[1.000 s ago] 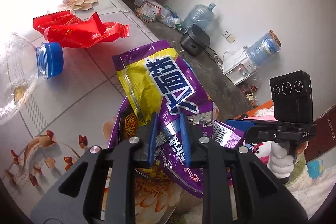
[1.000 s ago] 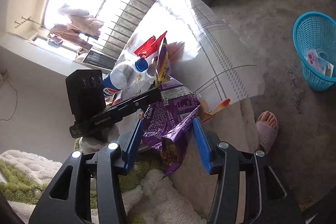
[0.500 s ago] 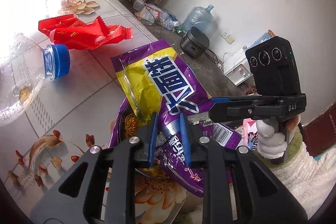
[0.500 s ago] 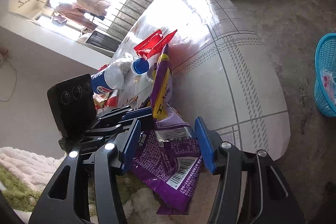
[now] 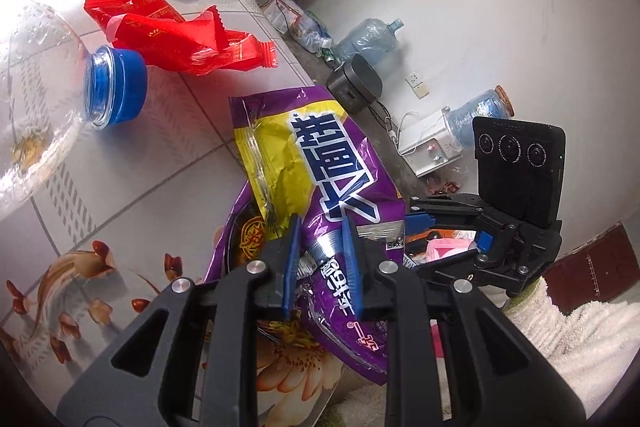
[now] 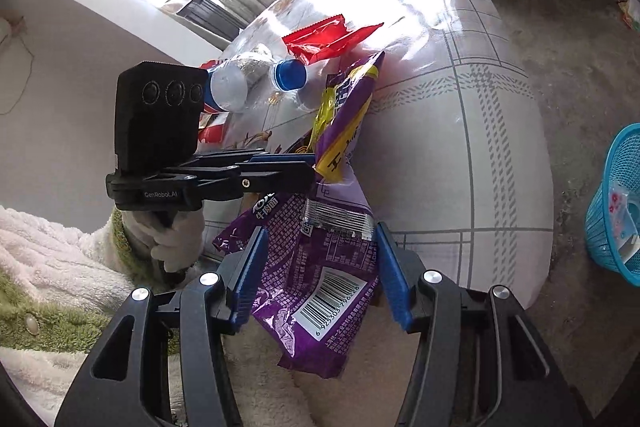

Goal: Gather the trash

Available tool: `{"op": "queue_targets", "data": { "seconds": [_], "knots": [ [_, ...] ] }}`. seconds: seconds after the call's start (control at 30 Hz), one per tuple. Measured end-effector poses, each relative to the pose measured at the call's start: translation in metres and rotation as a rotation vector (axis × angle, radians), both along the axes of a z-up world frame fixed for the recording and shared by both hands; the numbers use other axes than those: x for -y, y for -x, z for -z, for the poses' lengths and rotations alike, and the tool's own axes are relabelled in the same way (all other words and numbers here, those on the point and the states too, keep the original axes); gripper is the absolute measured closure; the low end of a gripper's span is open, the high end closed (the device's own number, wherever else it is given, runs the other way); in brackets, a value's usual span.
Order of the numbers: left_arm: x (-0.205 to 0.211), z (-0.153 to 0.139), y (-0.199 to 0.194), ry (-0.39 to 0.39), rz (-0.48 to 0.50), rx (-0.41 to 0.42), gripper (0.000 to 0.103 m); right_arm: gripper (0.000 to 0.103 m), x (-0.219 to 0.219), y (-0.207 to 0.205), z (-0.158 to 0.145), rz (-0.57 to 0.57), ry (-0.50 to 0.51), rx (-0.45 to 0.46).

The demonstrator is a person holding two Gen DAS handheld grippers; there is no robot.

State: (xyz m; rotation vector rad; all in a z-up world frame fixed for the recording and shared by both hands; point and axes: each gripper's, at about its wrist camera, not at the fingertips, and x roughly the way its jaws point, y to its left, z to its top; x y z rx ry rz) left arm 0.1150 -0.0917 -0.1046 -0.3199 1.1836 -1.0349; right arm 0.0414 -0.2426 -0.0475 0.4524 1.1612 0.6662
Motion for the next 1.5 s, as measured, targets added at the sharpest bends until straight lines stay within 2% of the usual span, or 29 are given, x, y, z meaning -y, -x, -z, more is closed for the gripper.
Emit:
{"op": "queue_targets", "data": {
  "seconds": [0.23, 0.3, 0.33, 0.47, 0.5, 0.6, 0.73, 0.77, 0.87, 0.93, 1.0, 1.13, 1.2, 1.3, 1.4, 1.5],
  "knots": [
    [0.002, 0.005, -0.005, 0.021, -0.012, -0.042, 0.084, 0.050, -0.017, -0.002, -0.006, -0.010, 0.082, 0.034],
    [-0.002, 0.005, -0.005, 0.021, -0.017, -0.041, 0.084, 0.061, -0.022, 0.002, -0.008, 0.016, 0.138, 0.057],
    [-0.001, 0.004, -0.005, 0.015, -0.020, -0.035, 0.084, 0.064, -0.024, 0.004, -0.009, 0.030, 0.165, 0.067],
    [-0.002, -0.006, 0.002, -0.049, -0.026, 0.051, 0.084, 0.075, -0.036, 0.015, -0.015, 0.077, 0.282, 0.102],
    [-0.001, -0.012, 0.004, -0.056, -0.033, 0.077, 0.084, 0.082, -0.038, 0.018, -0.015, 0.086, 0.304, 0.108],
    [-0.002, -0.033, 0.008, -0.050, -0.046, 0.157, 0.084, 0.085, -0.037, 0.030, -0.016, 0.141, 0.308, 0.116],
    [-0.005, -0.067, 0.016, -0.088, -0.071, 0.333, 0.081, 0.085, -0.018, 0.045, -0.018, 0.234, 0.287, 0.104],
    [-0.004, -0.074, 0.018, -0.109, -0.081, 0.383, 0.079, 0.085, -0.013, 0.047, -0.019, 0.255, 0.278, 0.099],
    [-0.002, -0.092, 0.023, -0.174, -0.108, 0.534, 0.065, 0.086, 0.003, 0.051, -0.020, 0.321, 0.274, 0.095],
    [0.004, -0.098, 0.024, -0.217, -0.125, 0.610, 0.055, 0.086, 0.013, 0.050, -0.020, 0.359, 0.273, 0.091],
    [0.012, -0.099, 0.021, -0.273, -0.126, 0.660, 0.049, 0.086, 0.015, 0.042, -0.016, 0.399, 0.257, 0.083],
    [0.034, -0.088, 0.007, -0.474, -0.070, 0.740, 0.048, 0.086, 0.024, 0.033, -0.011, 0.465, 0.220, 0.060],
    [0.048, -0.078, 0.000, -0.536, -0.013, 0.747, 0.048, 0.086, 0.030, 0.029, -0.008, 0.492, 0.192, 0.045],
    [0.063, -0.058, -0.008, -0.649, 0.053, 0.756, 0.048, 0.085, 0.033, 0.025, -0.001, 0.520, 0.152, 0.033],
    [0.070, -0.047, -0.016, -0.714, 0.074, 0.772, 0.051, 0.085, 0.033, 0.025, 0.001, 0.527, 0.132, 0.034],
    [0.074, -0.043, -0.024, -0.739, 0.092, 0.768, 0.081, 0.085, 0.035, 0.025, 0.004, 0.530, 0.115, 0.036]
  ]
}}
